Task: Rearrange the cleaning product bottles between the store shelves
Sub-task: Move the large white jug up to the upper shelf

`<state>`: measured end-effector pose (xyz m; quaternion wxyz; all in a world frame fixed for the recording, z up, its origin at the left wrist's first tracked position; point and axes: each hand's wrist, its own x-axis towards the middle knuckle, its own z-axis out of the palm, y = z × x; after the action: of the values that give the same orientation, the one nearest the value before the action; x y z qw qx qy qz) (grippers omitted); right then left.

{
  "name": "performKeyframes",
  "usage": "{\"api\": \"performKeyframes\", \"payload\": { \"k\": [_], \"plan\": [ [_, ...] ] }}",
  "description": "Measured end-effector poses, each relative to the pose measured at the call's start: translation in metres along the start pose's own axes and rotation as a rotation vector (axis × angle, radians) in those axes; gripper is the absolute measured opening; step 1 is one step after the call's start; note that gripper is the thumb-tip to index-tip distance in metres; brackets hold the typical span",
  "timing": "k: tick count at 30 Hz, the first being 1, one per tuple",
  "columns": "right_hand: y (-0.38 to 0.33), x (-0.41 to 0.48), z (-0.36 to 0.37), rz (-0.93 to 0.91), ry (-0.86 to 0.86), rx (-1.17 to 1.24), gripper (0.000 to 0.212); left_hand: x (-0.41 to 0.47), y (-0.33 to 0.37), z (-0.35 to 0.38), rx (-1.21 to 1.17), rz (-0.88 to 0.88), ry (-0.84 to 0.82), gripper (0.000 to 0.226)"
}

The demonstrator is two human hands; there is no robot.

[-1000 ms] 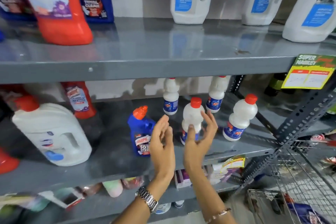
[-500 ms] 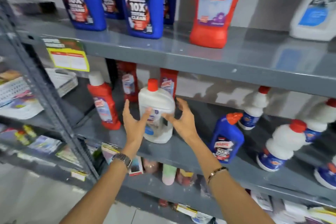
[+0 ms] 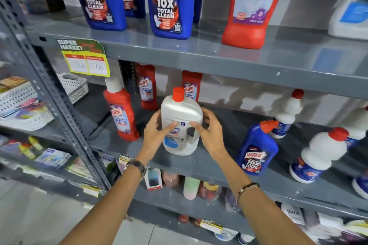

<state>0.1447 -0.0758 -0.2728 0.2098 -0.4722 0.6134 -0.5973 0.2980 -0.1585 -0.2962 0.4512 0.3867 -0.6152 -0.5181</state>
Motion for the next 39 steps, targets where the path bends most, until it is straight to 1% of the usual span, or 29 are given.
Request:
{"api": "performKeyframes", "payload": {
  "k": [3, 7, 10, 12, 16, 21, 24, 26, 28, 32, 35, 39],
  "plan": [
    [-0.001, -0.017, -0.007, 0.005, -0.005, -0.045, 0.049, -0.014, 0.007, 0.003, 0.050, 0.028, 0.006, 0.053],
    [-0.015, -0.042, -0.030, -0.003, 0.059, -0.100, 0.052, -0.040, 0.025, 0.015, 0.096, 0.055, 0.032, 0.055],
    [-0.032, -0.063, -0.053, -0.040, 0.094, -0.051, 0.055, -0.060, 0.046, 0.027, 0.118, 0.117, 0.040, 0.052],
    [-0.049, -0.075, -0.071, -0.082, 0.129, -0.016, 0.051, -0.071, 0.067, 0.036, 0.123, 0.177, 0.043, 0.051],
    [-0.098, -0.087, -0.114, -0.212, 0.239, -0.033, 0.050, -0.088, 0.125, 0.060, 0.118, 0.338, 0.034, 0.048],
    [-0.169, -0.085, -0.176, -0.437, 0.332, 0.018, 0.044, -0.103, 0.209, 0.100, 0.010, 0.517, 0.036, 0.045],
    [-0.214, -0.077, -0.215, -0.541, 0.372, 0.000, 0.040, -0.108, 0.257, 0.128, -0.052, 0.592, 0.021, 0.043],
    [-0.242, -0.067, -0.244, -0.596, 0.399, -0.053, 0.038, -0.107, 0.288, 0.149, -0.090, 0.637, 0.015, 0.044],
    [-0.269, -0.056, -0.272, -0.642, 0.399, -0.120, 0.039, -0.099, 0.318, 0.171, -0.132, 0.644, 0.006, 0.045],
    [-0.301, -0.031, -0.325, -0.649, 0.401, -0.159, 0.035, -0.078, 0.365, 0.218, -0.145, 0.672, -0.024, 0.047],
    [-0.301, -0.010, -0.353, -0.613, 0.434, -0.149, 0.032, -0.067, 0.380, 0.251, -0.050, 0.690, -0.060, 0.046],
    [-0.290, 0.022, -0.379, -0.553, 0.460, -0.133, 0.030, -0.041, 0.383, 0.290, -0.009, 0.626, -0.095, 0.046]
  ]
}}
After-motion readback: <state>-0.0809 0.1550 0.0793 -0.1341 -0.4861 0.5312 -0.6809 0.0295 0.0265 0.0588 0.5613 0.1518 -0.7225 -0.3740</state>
